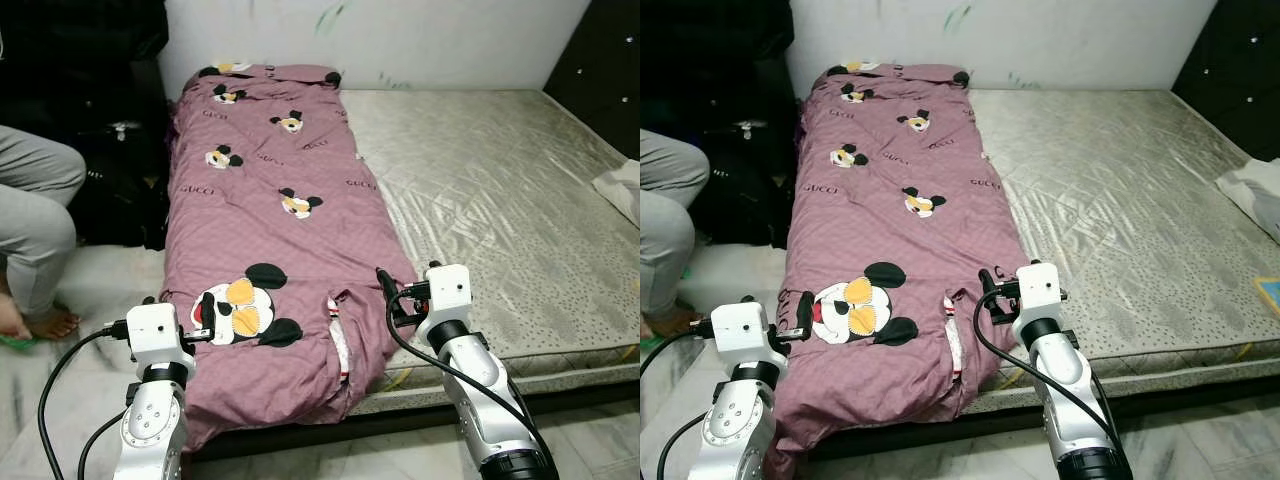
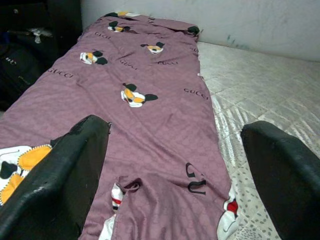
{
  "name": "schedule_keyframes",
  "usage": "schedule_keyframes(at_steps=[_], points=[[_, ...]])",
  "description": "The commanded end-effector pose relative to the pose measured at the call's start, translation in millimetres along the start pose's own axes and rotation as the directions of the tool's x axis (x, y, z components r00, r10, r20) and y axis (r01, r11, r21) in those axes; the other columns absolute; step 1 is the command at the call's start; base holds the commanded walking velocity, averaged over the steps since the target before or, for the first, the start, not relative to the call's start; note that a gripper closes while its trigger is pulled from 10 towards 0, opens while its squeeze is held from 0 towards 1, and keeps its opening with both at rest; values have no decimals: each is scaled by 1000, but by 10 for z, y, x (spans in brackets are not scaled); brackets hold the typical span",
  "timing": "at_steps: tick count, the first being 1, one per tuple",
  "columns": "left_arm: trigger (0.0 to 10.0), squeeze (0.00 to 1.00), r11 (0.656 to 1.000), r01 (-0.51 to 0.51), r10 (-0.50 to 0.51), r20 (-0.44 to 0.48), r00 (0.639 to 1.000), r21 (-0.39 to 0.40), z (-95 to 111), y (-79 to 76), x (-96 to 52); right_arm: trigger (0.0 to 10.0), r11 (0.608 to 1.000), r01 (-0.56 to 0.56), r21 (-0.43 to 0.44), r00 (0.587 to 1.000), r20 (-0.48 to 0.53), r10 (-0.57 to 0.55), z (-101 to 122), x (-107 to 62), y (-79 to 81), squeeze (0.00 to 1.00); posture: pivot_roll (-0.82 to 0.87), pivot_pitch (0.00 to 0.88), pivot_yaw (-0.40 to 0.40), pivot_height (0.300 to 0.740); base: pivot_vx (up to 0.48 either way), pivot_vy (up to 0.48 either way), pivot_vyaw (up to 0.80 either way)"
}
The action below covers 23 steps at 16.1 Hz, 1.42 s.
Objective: Clean up the room
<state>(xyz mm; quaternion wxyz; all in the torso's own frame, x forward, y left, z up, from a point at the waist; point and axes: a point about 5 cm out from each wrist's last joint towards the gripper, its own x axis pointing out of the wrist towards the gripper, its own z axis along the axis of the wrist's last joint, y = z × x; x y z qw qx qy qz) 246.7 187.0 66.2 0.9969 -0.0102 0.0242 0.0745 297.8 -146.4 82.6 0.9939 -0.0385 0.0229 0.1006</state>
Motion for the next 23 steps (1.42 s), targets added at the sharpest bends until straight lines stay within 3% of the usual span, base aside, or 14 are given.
schedule_keyframes(at_steps=[1,4,11,18,21,23], points=[[10000,0,1000,3,-3,-6,1000,3,5,-3,5,10000,1000,11,8,1000,7,-11,19,1,-33,0,38,25,-67,740,0,0,0],[10000,0,995,65,-68,49,996,70,95,-100,61,10000,998,57,11,997,60,-57,99,44,-87,0,32,5,-42,740,0,0,0],[10000,0,985,153,-160,80,984,80,233,-266,322,10000,990,137,42,984,110,-141,176,134,-94,0,-6,0,51,740,0,0,0],[10000,0,989,106,-121,166,979,101,405,-238,505,10000,995,95,27,982,159,-98,346,410,19,0,9,0,33,740,0,0,0],[10000,0,993,98,-110,186,976,72,444,-277,513,10000,999,40,-13,985,171,-37,360,473,145,0,21,0,4,740,0,0,-771],[10000,0,995,83,-93,182,979,59,406,-279,494,10000,999,39,0,985,168,-38,359,492,131,0,29,0,-15,740,0,0,-356]])
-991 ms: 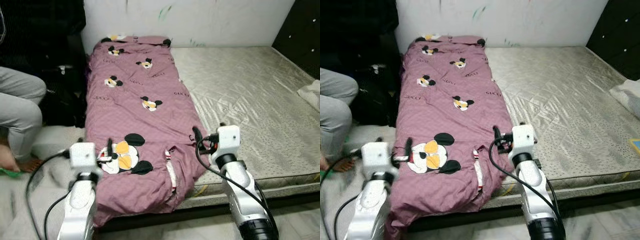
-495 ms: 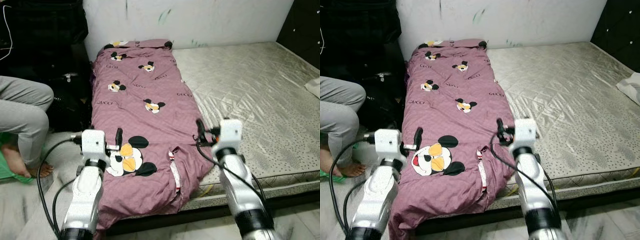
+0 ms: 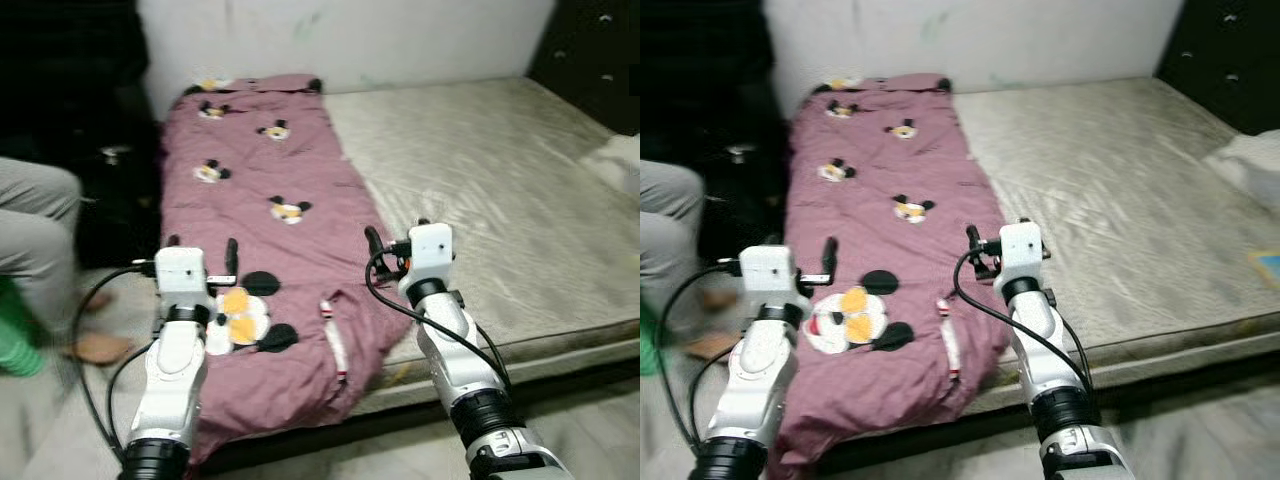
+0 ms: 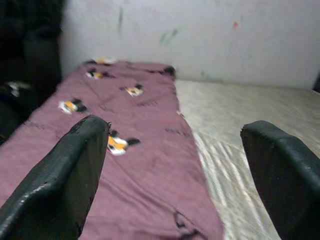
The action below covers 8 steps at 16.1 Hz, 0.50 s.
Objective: Clean up the room
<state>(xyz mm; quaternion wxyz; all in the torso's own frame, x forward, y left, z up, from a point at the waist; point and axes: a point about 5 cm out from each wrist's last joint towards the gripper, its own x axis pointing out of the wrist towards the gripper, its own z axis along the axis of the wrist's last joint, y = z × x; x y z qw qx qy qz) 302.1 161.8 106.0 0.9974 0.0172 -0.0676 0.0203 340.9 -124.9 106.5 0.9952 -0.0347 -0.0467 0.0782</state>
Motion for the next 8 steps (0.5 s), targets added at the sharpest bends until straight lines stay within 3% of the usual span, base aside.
schedule_keyframes(at_steps=[1,2,6,8], points=[[10000,0,999,-41,41,-2,999,-1,-13,64,-36,10000,999,-48,-5,998,33,48,65,29,69,0,35,0,-22,740,0,0,0],[10000,0,999,-45,45,-5,999,-4,-22,63,-67,10000,995,-79,-67,997,20,80,28,-2,111,0,38,0,-26,740,0,0,0],[10000,0,999,-31,30,-51,998,-10,-115,49,-236,10000,997,-74,-35,997,14,74,-87,-180,151,0,22,0,-25,740,0,0,741],[10000,0,1000,-12,11,-81,997,-10,-180,82,-278,10000,998,-56,-28,998,-7,56,-143,-238,73,0,22,2,-24,740,0,0,0]])
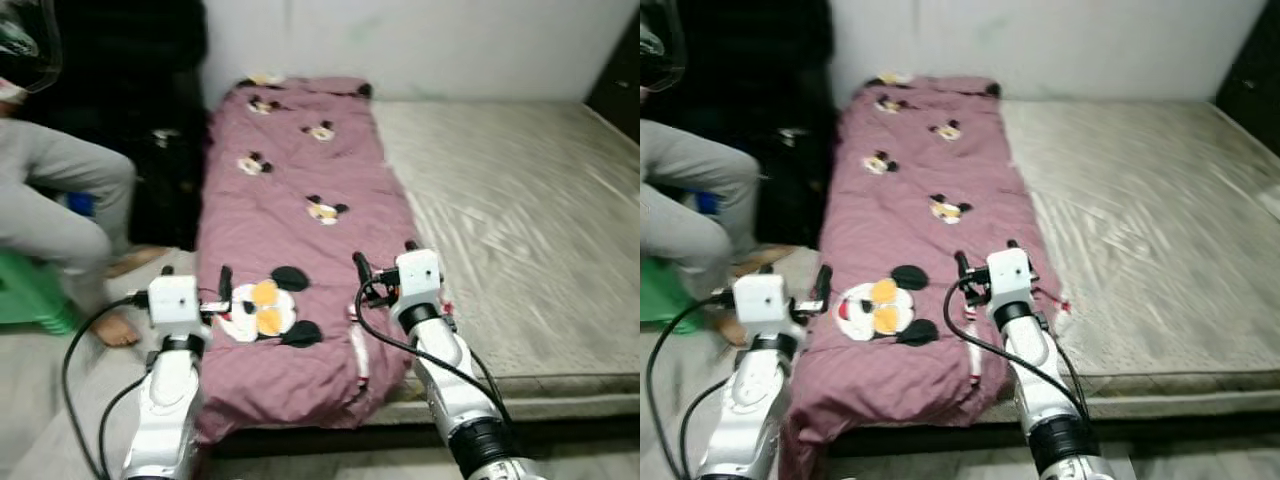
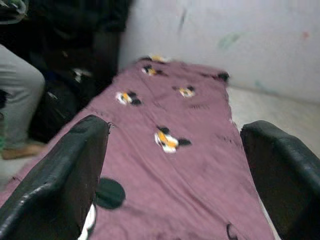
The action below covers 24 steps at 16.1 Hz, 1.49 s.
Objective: Clean up the room
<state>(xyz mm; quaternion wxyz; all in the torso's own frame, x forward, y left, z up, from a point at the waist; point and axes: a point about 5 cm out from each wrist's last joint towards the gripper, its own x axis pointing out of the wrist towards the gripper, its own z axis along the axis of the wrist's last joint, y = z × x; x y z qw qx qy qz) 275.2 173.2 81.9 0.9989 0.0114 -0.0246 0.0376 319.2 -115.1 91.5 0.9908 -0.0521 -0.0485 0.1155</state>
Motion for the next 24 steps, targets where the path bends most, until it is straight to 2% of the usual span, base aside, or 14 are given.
schedule_keyframes(at_steps=[1,8,17,19,21,24], points=[[10000,0,1000,21,-21,1,1000,-1,20,-22,-5,10000,1000,31,0,999,-23,-31,-57,-69,-86,0,23,11,-27,740,0,0,0],[10000,0,998,55,-56,-23,998,-20,-2,-55,-111,10000,998,52,34,997,-50,-51,-112,-204,-33,0,22,56,-14,740,145,0,-146],[10000,0,998,44,-45,-30,999,-36,16,-71,-121,10000,999,44,31,997,-58,-42,-88,-209,-26,0,26,66,-26,740,284,0,0],[10000,0,998,34,-36,-34,999,-43,13,-74,-116,10000,999,38,21,998,-59,-37,-81,-206,-30,0,23,67,-27,740,0,0,0],[10000,0,999,29,-31,-41,999,-42,9,-68,-95,10000,996,44,73,997,-67,-39,-78,-191,-53,0,23,77,-30,740,0,0,0],[10000,0,999,24,-25,-33,999,-39,20,-59,-91,10000,999,42,24,995,-92,-39,-105,-176,-60,0,26,71,-28,740,0,0,0]])
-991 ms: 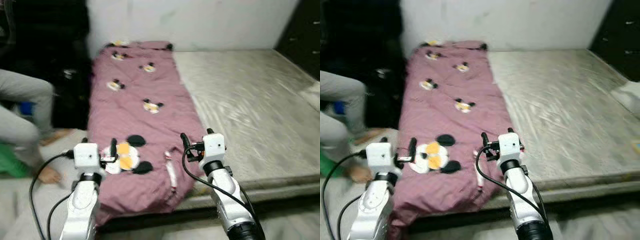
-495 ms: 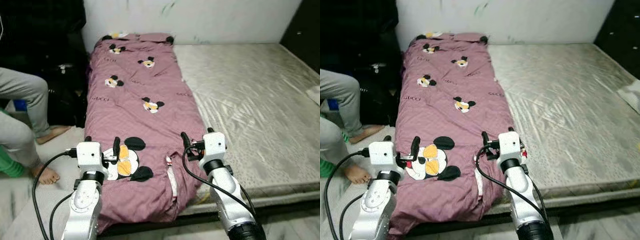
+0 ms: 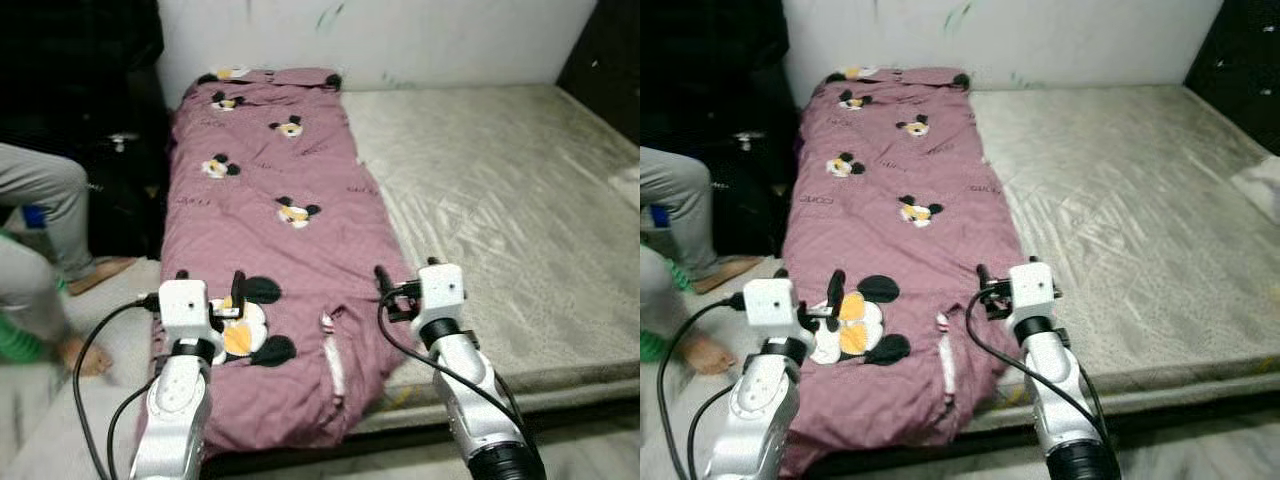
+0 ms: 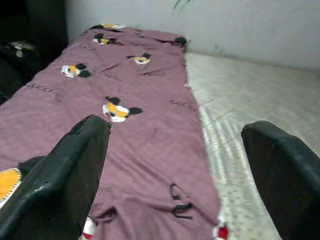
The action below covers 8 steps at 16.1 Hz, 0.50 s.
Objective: Clean up the room
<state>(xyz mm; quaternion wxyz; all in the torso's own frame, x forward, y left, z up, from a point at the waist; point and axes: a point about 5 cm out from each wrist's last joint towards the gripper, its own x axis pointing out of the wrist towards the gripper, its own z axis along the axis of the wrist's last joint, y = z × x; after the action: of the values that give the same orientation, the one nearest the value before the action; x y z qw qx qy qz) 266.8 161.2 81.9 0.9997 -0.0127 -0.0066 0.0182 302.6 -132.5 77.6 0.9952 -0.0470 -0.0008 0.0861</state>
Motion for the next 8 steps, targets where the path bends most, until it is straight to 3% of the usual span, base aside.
schedule_keyframes(at_steps=[1,3,6,8], points=[[10000,0,1000,-13,13,5,1000,9,19,53,-4,10000,1000,-15,-23,1000,-1,15,24,33,70,0,27,71,-26,740,0,0,0],[10000,0,1000,-16,16,3,1000,11,18,58,-1,10000,996,-11,-86,1000,22,13,45,42,93,0,28,68,-25,740,0,0,0],[10000,0,1000,-18,18,-1,1000,10,13,60,2,10000,994,-74,-85,995,56,79,104,49,162,0,27,67,-24,740,0,0,0],[10000,0,1000,-26,27,-5,1000,7,9,62,-2,10000,993,-78,-85,996,25,81,64,38,161,0,25,71,-29,740,0,0,0]])
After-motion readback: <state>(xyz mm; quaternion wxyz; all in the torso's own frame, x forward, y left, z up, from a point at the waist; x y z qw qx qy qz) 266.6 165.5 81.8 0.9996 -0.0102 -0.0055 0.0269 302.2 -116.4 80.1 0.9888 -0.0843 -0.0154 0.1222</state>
